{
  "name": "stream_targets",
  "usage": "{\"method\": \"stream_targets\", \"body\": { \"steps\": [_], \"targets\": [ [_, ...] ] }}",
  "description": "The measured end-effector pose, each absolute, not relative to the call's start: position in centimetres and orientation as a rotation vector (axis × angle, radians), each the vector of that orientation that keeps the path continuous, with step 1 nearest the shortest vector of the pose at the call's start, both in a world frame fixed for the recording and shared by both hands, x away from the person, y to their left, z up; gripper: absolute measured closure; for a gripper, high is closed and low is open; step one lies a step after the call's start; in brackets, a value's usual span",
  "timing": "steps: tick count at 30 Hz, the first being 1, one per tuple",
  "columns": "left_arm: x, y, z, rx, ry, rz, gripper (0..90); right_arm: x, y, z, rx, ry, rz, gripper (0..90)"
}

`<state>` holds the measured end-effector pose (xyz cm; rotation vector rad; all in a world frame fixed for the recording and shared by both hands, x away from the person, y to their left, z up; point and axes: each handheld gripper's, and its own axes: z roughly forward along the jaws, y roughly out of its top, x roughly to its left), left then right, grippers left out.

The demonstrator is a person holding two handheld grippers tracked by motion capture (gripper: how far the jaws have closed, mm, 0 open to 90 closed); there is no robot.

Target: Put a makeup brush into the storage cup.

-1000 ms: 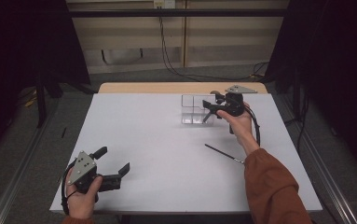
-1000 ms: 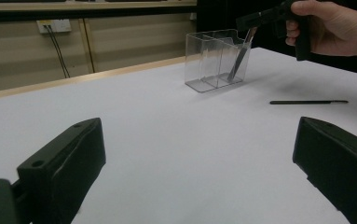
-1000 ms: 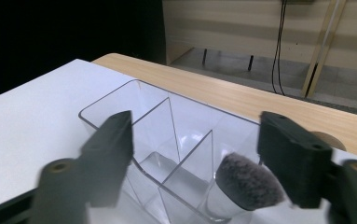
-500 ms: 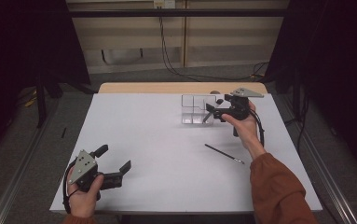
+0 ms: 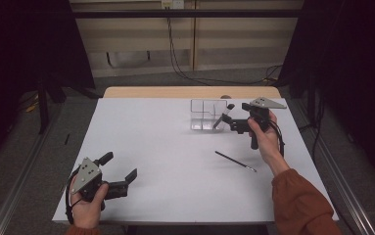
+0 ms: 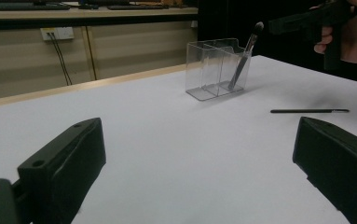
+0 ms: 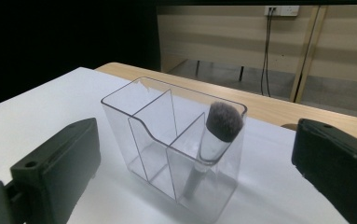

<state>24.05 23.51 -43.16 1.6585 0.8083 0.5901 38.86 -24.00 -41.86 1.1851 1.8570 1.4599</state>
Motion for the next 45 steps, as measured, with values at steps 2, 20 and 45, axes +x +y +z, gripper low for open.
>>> {"method": "stream_targets", "body": {
  "steps": [2,20,45],
  "targets": [
    [24.1,23.6,-43.2,1.660,0.809,0.588,2.4,38.5,-24.1,-41.9,1.179,1.854,1.455,0.0],
    [24.0,23.6,-43.1,1.664,0.808,0.595,2.4,33.3,-25.4,-41.3,1.128,1.849,1.496,0.0],
    [23.8,23.8,-43.1,1.665,0.806,0.602,2.5,28.1,-26.6,-42.5,1.117,1.843,1.493,0.0]
  ]
}}
